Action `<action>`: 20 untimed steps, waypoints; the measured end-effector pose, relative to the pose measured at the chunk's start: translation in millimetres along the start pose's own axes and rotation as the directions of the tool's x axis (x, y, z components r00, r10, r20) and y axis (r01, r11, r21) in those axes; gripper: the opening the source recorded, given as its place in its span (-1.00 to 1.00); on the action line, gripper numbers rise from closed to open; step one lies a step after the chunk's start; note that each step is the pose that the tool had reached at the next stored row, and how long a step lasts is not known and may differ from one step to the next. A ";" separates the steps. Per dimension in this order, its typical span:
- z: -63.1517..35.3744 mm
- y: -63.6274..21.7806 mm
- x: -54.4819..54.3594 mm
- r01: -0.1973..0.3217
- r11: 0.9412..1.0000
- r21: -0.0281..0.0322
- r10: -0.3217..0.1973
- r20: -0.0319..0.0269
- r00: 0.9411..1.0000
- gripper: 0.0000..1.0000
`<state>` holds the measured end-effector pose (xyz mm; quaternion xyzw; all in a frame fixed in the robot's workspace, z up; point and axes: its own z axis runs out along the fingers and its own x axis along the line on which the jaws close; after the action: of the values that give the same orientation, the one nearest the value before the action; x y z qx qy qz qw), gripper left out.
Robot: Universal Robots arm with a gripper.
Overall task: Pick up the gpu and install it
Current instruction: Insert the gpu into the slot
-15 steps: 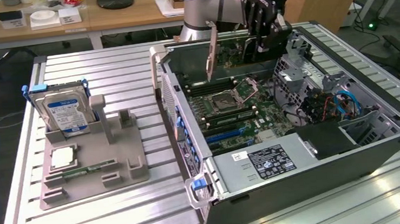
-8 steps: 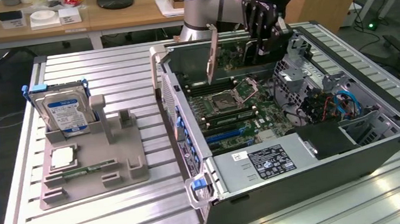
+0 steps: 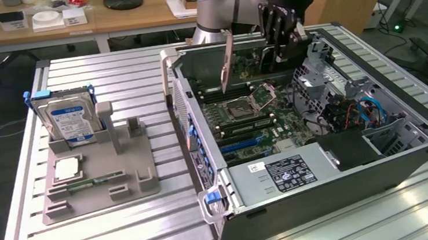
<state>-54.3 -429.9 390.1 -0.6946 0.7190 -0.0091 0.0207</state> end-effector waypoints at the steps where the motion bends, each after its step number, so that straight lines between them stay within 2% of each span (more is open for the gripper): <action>1: 0.8 0.1 0.2 0.000 1.000 0.000 0.000 0.000 1.000 -0.44; 10: 6.7 0.3 0.7 0.000 1.000 0.000 0.000 0.000 1.000 -0.44; 20: 8.2 0.3 0.7 0.000 1.000 0.000 0.000 0.000 1.000 -0.44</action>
<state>-54.3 -430.5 381.8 -0.6946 0.7190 -0.0091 0.0208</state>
